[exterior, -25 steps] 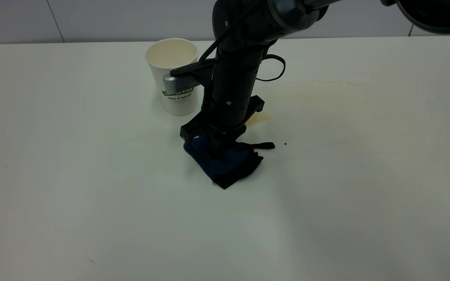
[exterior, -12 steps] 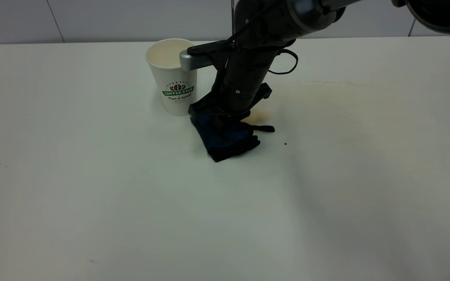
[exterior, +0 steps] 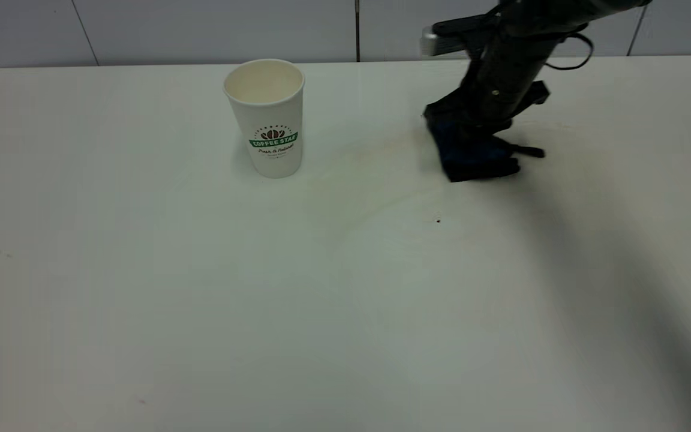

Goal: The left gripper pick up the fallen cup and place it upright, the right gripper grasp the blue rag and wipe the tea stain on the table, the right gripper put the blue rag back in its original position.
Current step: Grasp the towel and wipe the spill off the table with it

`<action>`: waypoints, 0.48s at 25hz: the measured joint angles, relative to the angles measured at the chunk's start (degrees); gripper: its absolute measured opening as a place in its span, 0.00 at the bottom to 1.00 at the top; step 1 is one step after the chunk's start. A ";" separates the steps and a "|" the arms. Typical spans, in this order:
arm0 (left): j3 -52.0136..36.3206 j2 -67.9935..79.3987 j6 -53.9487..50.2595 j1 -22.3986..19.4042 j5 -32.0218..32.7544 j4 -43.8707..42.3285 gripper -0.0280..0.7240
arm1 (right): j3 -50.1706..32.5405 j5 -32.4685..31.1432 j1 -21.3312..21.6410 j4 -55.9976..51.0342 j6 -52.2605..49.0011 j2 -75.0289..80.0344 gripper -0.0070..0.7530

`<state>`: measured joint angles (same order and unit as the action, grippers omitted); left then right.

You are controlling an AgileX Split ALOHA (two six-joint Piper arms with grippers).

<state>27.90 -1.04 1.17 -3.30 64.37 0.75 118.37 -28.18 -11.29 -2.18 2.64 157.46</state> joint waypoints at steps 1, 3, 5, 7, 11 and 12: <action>0.00 0.00 0.00 0.00 0.00 0.00 0.81 | 0.00 -0.10 1.41 0.88 -0.76 0.00 0.10; 0.00 0.00 0.00 0.00 0.00 0.00 0.81 | 0.00 -0.10 3.36 1.76 -1.53 0.00 0.10; 0.00 0.00 0.00 0.00 0.00 0.00 0.81 | 0.00 0.17 4.37 2.18 -1.65 0.00 0.10; 0.00 0.00 0.00 0.00 0.00 0.00 0.81 | 0.00 0.43 4.38 2.18 -1.65 0.00 0.10; 0.00 0.00 0.00 0.00 0.00 0.00 0.81 | 0.00 1.83 3.07 2.18 -1.65 0.00 0.11; 0.00 0.00 0.00 0.00 0.00 0.00 0.81 | 0.00 2.34 2.41 2.18 -1.65 0.00 0.11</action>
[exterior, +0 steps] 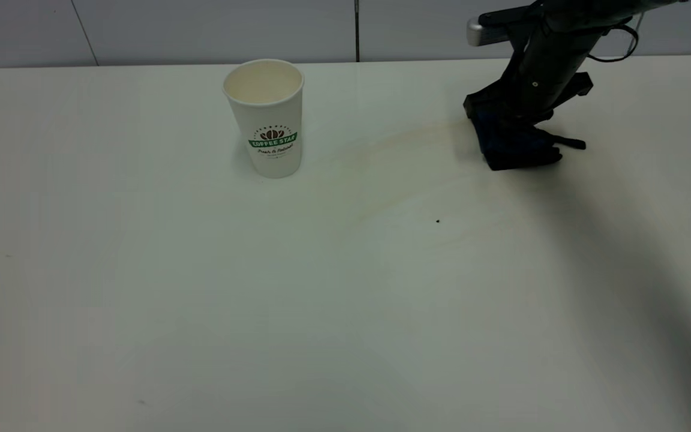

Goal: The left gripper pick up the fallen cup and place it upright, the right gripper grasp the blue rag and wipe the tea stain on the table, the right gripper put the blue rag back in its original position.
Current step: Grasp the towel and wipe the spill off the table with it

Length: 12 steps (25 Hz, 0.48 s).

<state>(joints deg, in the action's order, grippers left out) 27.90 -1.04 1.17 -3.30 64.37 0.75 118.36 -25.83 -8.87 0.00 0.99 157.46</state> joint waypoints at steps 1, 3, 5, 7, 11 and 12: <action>0.00 0.00 0.00 0.00 0.00 0.00 0.81 | 0.00 0.30 -0.78 -0.53 0.00 0.05 0.11; 0.00 0.00 0.06 0.00 0.00 0.00 0.81 | 0.00 0.82 -3.39 -1.98 0.06 0.11 0.11; 0.00 0.00 0.06 0.00 0.00 0.00 0.81 | 0.00 1.01 -6.38 -2.76 0.11 0.16 0.11; 0.00 0.00 0.06 0.00 0.00 0.00 0.81 | 0.00 1.14 -9.67 -3.21 0.11 0.20 0.11; 0.00 0.00 0.06 0.00 0.00 0.00 0.81 | 0.00 0.39 -14.64 -3.95 0.16 0.20 0.11; 0.00 0.00 0.06 0.00 0.00 0.00 0.81 | 0.00 -0.23 -15.46 -4.35 0.16 0.20 0.11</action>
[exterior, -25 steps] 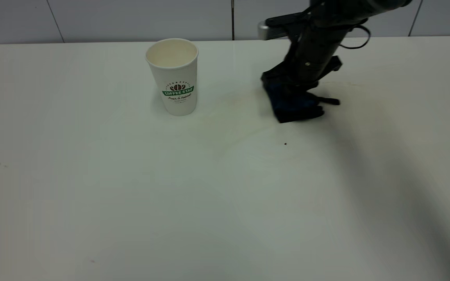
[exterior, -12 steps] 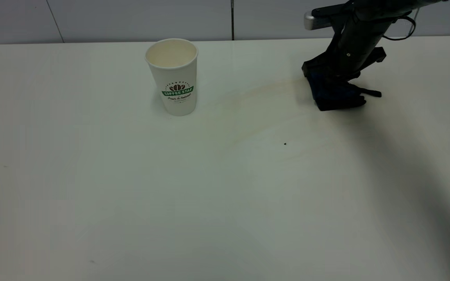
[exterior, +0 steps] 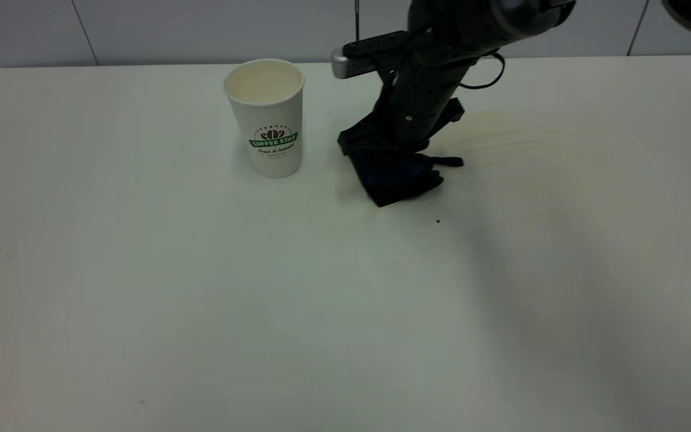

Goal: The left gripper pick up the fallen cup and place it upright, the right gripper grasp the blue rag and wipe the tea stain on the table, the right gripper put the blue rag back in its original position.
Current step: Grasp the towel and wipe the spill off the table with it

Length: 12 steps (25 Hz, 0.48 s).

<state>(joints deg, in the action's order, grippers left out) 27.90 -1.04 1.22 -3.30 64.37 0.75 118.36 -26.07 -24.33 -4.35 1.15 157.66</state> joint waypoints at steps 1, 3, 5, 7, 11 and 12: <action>0.00 0.00 0.00 0.00 0.00 0.00 0.81 | 0.00 -0.72 -0.88 -0.22 0.00 0.00 0.11; 0.00 0.00 0.00 0.00 0.00 0.00 0.81 | 0.00 -3.04 -2.20 -0.34 0.00 -0.12 0.11; 0.00 0.00 0.00 0.00 0.00 0.00 0.81 | 0.13 -5.67 -2.94 -0.66 0.00 -0.22 0.11; 0.00 0.00 0.00 0.00 0.00 0.00 0.81 | 0.44 -9.21 -3.07 -1.21 0.00 -0.34 0.11; 0.00 0.00 0.00 0.00 0.00 0.00 0.81 | 0.44 -16.05 -2.64 -1.00 -0.06 -0.82 0.12; 0.00 0.00 0.00 0.00 0.00 0.00 0.81 | 0.44 -17.25 -2.30 -0.88 -0.13 -0.86 0.12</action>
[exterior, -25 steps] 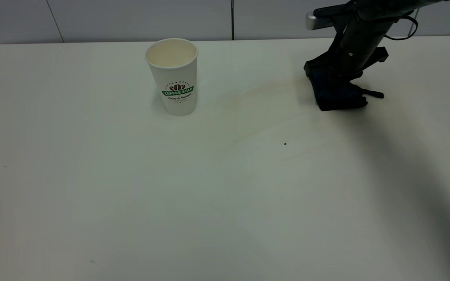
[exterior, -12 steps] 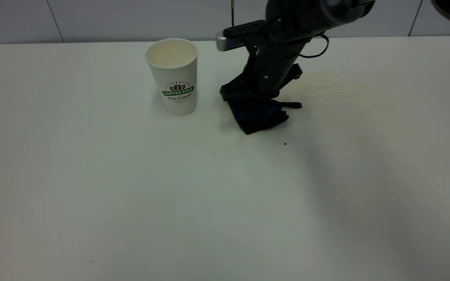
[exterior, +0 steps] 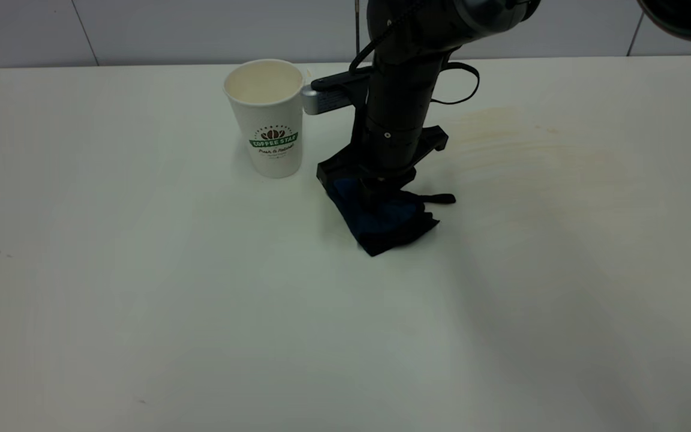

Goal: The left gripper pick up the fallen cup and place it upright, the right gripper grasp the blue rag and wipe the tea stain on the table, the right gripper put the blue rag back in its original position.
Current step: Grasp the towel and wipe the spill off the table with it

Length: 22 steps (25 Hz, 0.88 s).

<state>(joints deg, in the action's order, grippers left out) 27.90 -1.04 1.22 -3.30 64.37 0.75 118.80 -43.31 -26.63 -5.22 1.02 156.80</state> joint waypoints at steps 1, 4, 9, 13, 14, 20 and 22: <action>0.00 0.00 0.00 0.00 0.00 0.00 0.81 | 0.02 -0.94 0.45 0.06 0.00 -0.03 0.12; 0.00 0.00 0.00 0.00 0.00 0.00 0.81 | 0.02 -2.91 2.54 -0.07 -0.04 -0.10 0.12; 0.00 0.00 -0.05 0.00 0.00 0.00 0.81 | 0.02 -3.50 8.95 -0.01 -0.04 -0.24 0.12; 0.00 0.00 -0.05 0.00 0.00 0.00 0.81 | 0.02 -1.66 15.35 0.63 0.56 -0.29 0.12; 0.00 0.00 -0.05 0.00 0.00 0.00 0.81 | 0.02 -0.94 16.91 0.80 0.97 -0.29 0.12; 0.00 0.00 -0.05 0.00 0.00 0.00 0.81 | -0.03 6.18 22.76 1.10 3.87 -0.23 0.12; 0.00 0.00 -0.05 0.00 0.00 0.00 0.81 | -0.03 7.90 22.98 0.56 4.42 -0.03 0.12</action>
<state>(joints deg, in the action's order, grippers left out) 27.90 -1.04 1.17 -3.30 64.37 0.75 118.77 -35.41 -3.66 -4.66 5.44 156.77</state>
